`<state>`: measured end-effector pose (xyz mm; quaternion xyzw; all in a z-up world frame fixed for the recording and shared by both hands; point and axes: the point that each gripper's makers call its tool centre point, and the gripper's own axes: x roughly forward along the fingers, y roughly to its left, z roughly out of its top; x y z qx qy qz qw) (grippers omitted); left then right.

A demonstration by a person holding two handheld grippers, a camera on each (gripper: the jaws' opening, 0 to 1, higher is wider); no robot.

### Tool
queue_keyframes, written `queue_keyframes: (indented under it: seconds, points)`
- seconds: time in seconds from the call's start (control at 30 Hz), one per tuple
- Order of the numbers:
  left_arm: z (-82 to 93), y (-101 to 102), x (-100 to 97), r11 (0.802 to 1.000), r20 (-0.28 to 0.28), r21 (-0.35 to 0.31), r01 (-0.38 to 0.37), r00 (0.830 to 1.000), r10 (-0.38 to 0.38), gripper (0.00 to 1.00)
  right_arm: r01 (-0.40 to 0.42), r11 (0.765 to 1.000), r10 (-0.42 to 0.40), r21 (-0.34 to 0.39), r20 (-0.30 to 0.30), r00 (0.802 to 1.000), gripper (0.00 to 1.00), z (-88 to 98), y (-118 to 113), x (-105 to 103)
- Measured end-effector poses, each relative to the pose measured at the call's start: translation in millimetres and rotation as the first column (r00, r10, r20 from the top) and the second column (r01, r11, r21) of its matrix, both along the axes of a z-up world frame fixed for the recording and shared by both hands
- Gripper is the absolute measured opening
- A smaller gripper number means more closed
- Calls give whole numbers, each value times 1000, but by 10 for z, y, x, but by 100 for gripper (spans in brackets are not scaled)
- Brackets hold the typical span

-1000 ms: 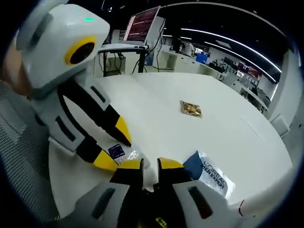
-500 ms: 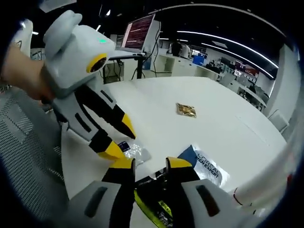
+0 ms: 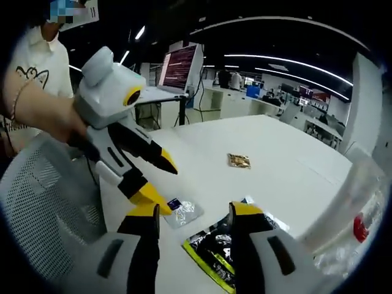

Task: Arrange the skincare products in the storage area until every visible bottle or jar stands upright without overlapping.

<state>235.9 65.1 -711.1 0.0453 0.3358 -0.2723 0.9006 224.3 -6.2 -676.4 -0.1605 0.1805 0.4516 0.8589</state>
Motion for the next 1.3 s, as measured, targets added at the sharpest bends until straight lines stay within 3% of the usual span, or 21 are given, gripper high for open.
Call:
queue_keyframes:
  seconds: [0.23,0.27,0.3,0.4,0.5,0.63,1.13,1.17,1.3]
  points:
    - [107,66,-104,999,-6,-19,-36,999,36,69,32,999,-33,36,11,999,60,253,-159,-204]
    - [121,75,-119,999,-7,-23,-42,999,42,70,30,999,-30,39,5,1000,63,256,-169,-227]
    - [121,87,-139,998,-17,-36,-50,999,50,71,7,999,-6,32,-40,999,68,208,-167,-307]
    - [150,96,-207,996,-35,-64,-61,998,59,73,4,1000,-4,20,-11,1000,75,244,-228,-372]
    - [114,165,-271,995,-53,-71,-73,996,69,78,31,999,-30,26,-35,999,85,251,-313,-417]
    - [173,165,-360,992,-63,-96,-83,995,77,80,81,995,-78,49,-58,995,91,256,-469,-407]
    - [410,180,-640,993,-47,-96,-70,997,65,91,257,963,-250,75,-87,964,100,306,-1074,-323]
    - [411,186,-622,994,-25,-87,-60,998,58,91,267,961,-260,75,-89,961,100,300,-1112,-322]
    - [375,223,-624,993,-38,-91,-75,997,72,95,302,950,-294,78,-96,951,100,310,-1213,-325]
